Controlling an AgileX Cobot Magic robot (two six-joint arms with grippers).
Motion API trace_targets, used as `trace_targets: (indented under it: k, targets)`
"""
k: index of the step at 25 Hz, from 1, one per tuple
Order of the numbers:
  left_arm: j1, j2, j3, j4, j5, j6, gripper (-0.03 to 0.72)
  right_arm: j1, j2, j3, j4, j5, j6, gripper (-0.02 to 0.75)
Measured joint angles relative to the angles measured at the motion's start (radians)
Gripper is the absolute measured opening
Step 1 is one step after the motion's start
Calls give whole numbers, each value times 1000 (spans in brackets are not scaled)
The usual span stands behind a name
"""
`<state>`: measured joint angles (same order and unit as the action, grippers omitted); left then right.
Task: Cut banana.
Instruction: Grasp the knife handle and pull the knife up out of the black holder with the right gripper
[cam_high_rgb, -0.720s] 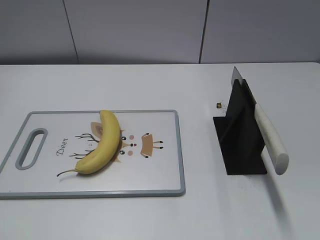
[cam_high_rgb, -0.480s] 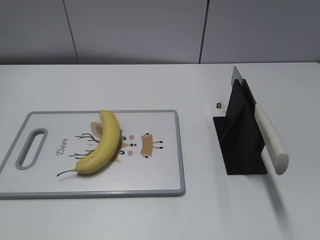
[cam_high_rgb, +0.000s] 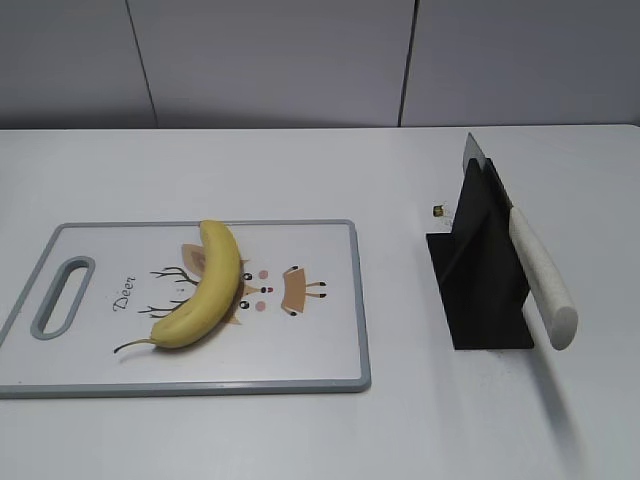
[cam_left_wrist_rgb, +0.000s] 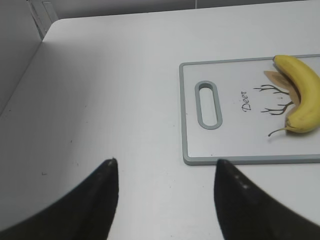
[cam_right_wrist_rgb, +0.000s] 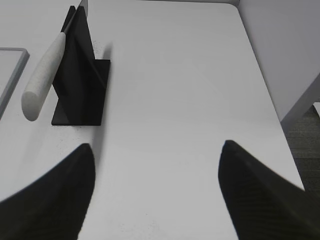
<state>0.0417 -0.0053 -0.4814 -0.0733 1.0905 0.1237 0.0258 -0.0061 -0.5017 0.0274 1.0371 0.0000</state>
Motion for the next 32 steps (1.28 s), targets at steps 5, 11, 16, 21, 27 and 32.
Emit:
trace_targets:
  k: [5,11,16,21,27,32]
  targets:
    - [0,0,0,0,0,0,589,0,0,0,0,0,0,582]
    - [0,0,0,0,0,0,589,0,0,0,0,0,0,582]
    - [0,0,0,0,0,0,589,0,0,0,0,0,0,582]
    - [0,0,0,0,0,0,589,0,0,0,4,0,0,582]
    - [0,0,0,0,0,0,589,0,0,0,9,0,0,582]
    - [0,0,0,0,0,0,589,0,31,-8,16,0,0,582]
